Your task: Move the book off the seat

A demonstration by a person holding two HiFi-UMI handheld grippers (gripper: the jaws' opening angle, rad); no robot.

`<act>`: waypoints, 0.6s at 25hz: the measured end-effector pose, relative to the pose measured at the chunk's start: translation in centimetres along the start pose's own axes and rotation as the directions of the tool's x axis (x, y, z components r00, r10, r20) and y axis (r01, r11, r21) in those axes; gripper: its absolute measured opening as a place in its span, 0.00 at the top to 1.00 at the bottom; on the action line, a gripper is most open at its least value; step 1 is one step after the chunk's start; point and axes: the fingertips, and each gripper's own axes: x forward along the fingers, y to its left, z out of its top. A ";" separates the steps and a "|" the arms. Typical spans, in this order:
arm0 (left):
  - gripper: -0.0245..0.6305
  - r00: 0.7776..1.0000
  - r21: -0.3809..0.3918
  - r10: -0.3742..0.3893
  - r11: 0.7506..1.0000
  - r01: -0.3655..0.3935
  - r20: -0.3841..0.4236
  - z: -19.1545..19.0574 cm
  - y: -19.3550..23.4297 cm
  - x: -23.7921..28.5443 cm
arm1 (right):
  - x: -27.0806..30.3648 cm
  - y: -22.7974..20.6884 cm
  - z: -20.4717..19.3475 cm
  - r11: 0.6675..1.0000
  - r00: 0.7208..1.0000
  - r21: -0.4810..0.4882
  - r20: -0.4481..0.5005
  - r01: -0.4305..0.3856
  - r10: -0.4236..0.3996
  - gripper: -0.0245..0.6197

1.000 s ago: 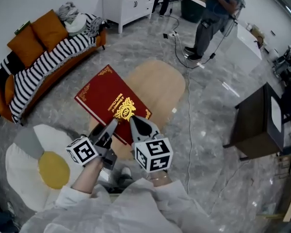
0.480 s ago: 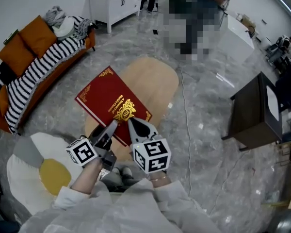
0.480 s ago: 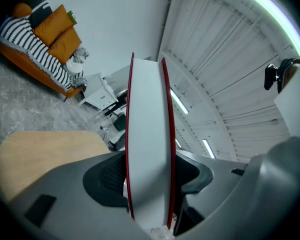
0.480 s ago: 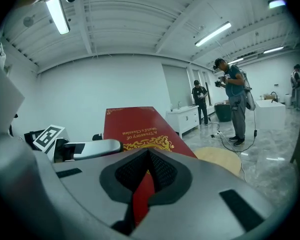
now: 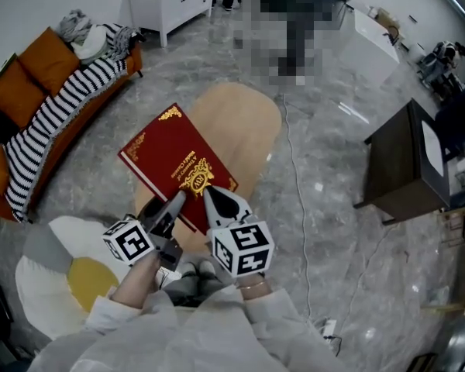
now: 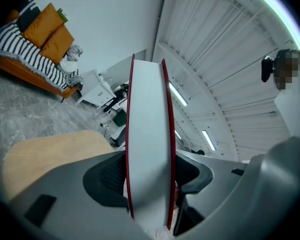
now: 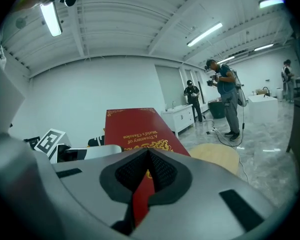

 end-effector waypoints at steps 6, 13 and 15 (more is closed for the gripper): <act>0.57 1.000 -0.029 0.004 1.000 -0.005 -0.030 -0.2 1.5 0.3 | 1.1 -0.2 -1.4 0.999 0.999 0.040 -0.037 0.022 -0.021 0.95; 0.57 0.998 -0.051 0.025 0.998 -0.029 -0.065 -2.0 3.9 1.4 | 2.8 -2.0 -3.9 0.995 0.995 0.076 -0.074 0.067 -0.062 0.95; 0.56 0.996 -0.048 0.033 0.998 -0.036 -0.078 -2.8 4.6 1.7 | 3.3 -2.7 -4.8 0.993 0.994 0.091 -0.087 0.078 -0.070 0.95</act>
